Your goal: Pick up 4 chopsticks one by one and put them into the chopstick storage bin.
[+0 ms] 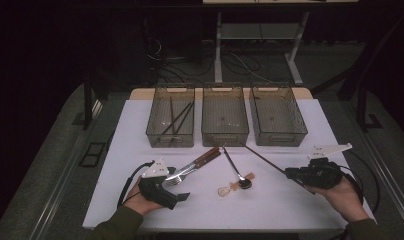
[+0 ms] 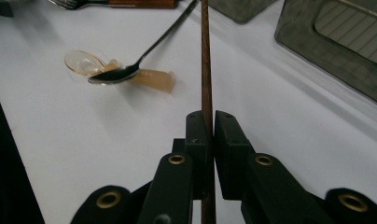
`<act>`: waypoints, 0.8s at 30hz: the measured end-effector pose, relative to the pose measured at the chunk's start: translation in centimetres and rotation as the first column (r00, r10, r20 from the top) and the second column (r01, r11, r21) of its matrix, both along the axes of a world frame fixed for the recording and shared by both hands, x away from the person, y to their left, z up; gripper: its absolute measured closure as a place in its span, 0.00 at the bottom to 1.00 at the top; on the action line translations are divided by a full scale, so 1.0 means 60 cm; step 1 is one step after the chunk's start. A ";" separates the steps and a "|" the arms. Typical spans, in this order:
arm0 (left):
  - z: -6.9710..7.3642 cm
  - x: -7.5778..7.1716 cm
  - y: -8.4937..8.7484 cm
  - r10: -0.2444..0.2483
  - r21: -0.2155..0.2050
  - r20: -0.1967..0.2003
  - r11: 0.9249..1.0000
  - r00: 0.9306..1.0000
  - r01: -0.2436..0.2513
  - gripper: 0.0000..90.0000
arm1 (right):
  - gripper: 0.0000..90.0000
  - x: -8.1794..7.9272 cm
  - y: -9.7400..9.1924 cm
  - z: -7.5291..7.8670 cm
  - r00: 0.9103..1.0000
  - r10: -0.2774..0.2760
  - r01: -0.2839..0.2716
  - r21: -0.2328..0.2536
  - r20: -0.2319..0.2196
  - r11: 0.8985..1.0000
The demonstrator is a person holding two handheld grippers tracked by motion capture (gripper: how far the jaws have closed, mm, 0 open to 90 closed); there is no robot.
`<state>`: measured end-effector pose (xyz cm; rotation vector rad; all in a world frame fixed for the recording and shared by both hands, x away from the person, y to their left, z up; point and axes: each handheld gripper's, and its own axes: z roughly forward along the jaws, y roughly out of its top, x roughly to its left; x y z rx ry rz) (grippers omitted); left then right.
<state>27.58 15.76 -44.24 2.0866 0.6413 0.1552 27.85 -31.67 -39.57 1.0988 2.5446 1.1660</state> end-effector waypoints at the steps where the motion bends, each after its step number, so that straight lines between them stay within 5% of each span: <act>1: 0.000 0.000 0.000 0.000 0.000 -0.001 1.000 1.000 0.000 0.00 | 0.94 0.001 0.003 0.002 1.000 0.001 -0.001 0.003 0.001 1.000; 24: 0.000 0.000 0.000 -0.004 0.001 -0.001 1.000 1.000 0.004 0.00 | 0.94 0.048 0.088 0.033 0.999 0.032 -0.034 0.062 0.029 0.998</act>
